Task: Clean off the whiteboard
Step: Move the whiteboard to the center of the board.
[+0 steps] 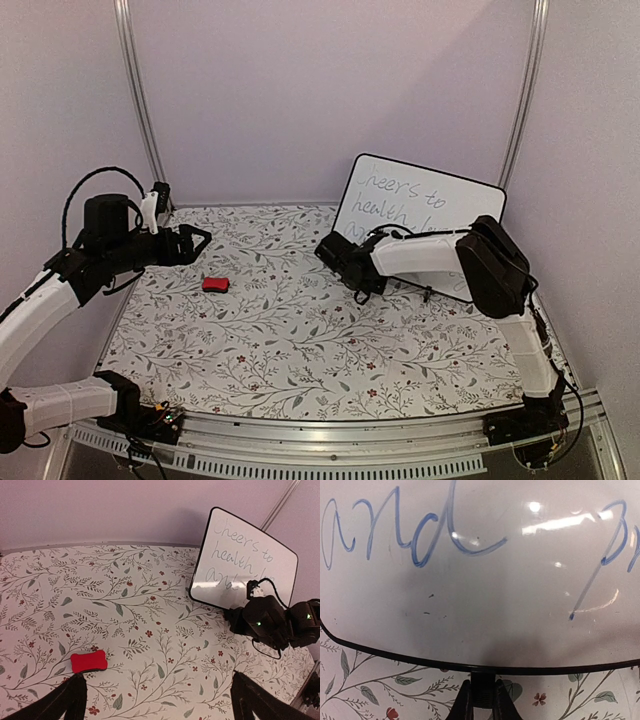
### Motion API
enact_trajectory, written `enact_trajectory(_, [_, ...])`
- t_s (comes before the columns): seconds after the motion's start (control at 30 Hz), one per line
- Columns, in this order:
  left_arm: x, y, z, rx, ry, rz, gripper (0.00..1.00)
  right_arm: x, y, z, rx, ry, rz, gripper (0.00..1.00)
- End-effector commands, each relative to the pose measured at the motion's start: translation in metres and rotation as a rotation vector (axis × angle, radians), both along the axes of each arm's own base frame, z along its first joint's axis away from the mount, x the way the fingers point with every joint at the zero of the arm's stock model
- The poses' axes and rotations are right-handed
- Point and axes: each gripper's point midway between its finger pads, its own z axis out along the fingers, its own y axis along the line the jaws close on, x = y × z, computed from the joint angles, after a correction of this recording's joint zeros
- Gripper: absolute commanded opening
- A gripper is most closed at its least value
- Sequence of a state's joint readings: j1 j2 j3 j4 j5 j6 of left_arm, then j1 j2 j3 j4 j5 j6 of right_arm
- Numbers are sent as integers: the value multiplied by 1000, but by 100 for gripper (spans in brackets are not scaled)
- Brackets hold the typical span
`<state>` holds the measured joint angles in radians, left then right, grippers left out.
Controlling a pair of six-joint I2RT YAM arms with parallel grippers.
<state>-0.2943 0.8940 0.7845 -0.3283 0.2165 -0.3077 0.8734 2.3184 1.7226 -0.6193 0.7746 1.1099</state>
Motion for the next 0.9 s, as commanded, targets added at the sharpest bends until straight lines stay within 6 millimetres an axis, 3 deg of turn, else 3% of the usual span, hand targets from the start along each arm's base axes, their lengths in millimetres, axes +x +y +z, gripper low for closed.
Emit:
enact_trajectory(0.0, [-1,-2,8,-1,-26,-5,100,-8,37,-8,33,6,84,7])
enact_trajectory(0.57, [-2,-1,9,-2,-30,-5,100,-37,113,-15,77,11,253,10])
enact_trajectory(0.87, [-1,-1,8,-1,-27,-3,100,-38,125,-11,105,9,283,15])
